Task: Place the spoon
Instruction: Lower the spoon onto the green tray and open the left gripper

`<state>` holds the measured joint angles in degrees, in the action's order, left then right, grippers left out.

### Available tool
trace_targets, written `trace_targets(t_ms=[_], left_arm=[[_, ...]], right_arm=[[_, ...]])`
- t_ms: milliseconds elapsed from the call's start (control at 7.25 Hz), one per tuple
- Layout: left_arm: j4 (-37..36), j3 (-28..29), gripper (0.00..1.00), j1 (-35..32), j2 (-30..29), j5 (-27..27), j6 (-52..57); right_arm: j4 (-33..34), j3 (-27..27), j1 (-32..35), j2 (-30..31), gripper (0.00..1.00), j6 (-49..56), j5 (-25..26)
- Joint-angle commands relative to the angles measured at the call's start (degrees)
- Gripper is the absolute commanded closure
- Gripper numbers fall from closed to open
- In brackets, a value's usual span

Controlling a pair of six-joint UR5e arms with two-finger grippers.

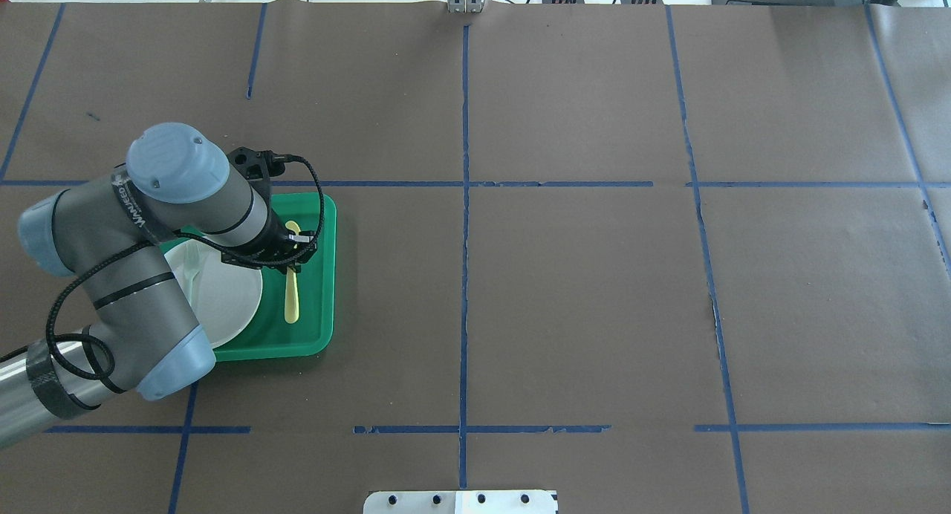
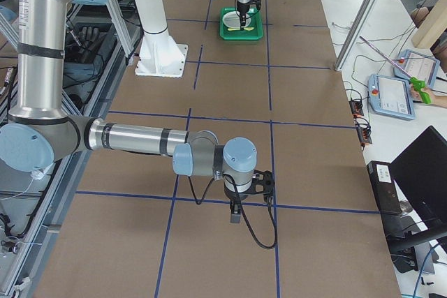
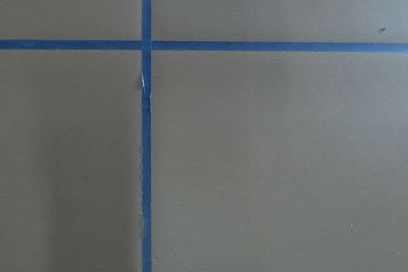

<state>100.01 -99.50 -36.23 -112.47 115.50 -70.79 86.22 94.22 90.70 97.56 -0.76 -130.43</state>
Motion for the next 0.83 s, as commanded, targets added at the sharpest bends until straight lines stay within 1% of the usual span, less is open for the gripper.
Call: trace_targets(t_ms=[0,138,276,414,552,690], left_arm=[[1.1,1.4,1.0,1.8,-0.2,-1.0,-0.4],[1.1,1.4,1.0,1.8,-0.1,-1.2,-0.4],[1.1,1.3,0.86,1.8,0.1,-1.2,-0.1],[1.2,1.3,0.24,1.8,0.2,-1.3,0.0],[1.4,0.5,0.0,1.6,0.5,-1.3,0.0],[1.4,-1.1,0.0,1.1,0.6,-1.4,0.4]], right_arm=[[0.0,0.0,0.0,0.0,0.0,0.0,0.0],[0.0,0.0,0.0,0.0,0.0,0.0,0.0],[-0.1,0.0,0.0,0.0,0.0,0.0,0.0],[0.0,0.0,0.0,0.0,0.0,0.0,0.0],[0.0,0.0,0.0,0.0,0.0,0.0,0.0],[0.0,0.0,0.0,0.0,0.0,0.0,0.0]])
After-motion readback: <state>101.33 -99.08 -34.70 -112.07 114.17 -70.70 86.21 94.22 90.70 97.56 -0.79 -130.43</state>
